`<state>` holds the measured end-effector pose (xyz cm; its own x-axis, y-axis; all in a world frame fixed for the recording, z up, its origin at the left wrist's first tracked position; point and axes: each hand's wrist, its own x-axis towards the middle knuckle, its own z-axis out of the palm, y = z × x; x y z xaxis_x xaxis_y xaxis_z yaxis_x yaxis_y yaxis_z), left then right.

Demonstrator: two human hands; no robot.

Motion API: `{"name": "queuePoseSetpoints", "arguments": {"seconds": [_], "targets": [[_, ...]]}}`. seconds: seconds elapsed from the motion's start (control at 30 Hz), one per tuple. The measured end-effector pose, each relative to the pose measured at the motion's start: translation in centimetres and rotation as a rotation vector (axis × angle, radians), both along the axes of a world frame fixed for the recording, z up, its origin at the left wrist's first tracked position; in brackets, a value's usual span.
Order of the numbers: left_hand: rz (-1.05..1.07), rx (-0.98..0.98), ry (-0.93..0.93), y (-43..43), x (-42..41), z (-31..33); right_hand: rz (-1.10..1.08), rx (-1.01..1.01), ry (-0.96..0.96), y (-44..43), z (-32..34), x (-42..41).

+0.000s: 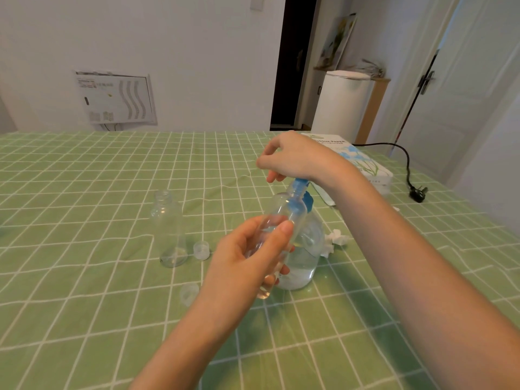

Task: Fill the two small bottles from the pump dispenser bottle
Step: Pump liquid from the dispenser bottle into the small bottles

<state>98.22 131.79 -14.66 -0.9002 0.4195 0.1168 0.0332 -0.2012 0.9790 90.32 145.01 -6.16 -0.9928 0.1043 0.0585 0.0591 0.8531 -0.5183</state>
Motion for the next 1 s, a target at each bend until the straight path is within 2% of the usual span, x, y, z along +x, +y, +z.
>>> {"name": "queuePoseSetpoints", "arguments": {"seconds": [0.37, 0.63, 1.0], "targets": [[-0.003, 0.004, 0.003, -0.2, 0.2, -0.5, -0.005, -0.050, -0.083, 0.0, -1.4, 0.0], [0.000, -0.015, 0.029, -0.2, 0.1, -0.3, 0.019, -0.009, 0.033, 0.3, -0.4, -0.2], [0.003, -0.021, 0.014, -0.2, 0.3, -0.4, 0.036, -0.064, -0.083, 0.1, -1.4, 0.0]]}}
